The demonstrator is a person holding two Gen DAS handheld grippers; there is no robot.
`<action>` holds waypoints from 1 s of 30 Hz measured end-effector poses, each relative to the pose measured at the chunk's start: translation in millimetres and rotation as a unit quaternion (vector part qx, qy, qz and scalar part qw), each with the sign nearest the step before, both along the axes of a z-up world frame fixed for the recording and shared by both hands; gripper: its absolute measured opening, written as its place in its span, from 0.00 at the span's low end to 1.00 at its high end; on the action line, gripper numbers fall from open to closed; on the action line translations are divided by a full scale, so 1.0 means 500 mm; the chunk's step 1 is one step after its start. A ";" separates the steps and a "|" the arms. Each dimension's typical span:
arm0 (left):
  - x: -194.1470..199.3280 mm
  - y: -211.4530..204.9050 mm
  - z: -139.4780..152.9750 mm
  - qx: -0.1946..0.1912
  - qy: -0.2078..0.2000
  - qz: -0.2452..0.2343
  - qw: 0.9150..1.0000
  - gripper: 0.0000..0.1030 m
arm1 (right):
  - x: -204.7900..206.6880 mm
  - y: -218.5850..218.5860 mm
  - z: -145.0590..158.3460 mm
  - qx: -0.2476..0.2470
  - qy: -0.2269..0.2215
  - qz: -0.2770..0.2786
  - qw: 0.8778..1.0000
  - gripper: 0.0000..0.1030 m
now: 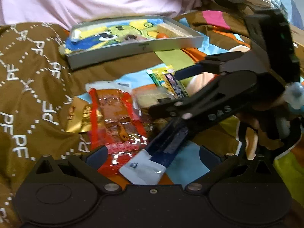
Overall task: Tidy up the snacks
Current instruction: 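Lower the right tool onto the round biscuit pack while the left tool reaches the blue stick pack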
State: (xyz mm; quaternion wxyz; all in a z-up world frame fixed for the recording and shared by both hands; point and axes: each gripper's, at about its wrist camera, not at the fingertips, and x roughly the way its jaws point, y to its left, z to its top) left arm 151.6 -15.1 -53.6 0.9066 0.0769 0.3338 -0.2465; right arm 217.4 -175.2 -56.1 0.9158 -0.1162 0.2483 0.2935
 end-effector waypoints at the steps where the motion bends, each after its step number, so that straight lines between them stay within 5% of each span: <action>1: 0.003 -0.001 -0.002 -0.003 0.005 -0.007 1.000 0.99 | 0.005 0.004 -0.003 -0.001 0.001 0.004 1.000 0.95; 13: 0.016 0.002 -0.014 -0.024 0.037 -0.019 0.999 0.99 | 0.006 0.025 -0.024 -0.031 -0.001 0.022 0.999 0.77; 30: 0.016 -0.030 -0.016 -0.009 0.092 -0.054 0.994 0.82 | -0.030 0.000 0.002 -0.058 0.009 -0.024 0.998 0.53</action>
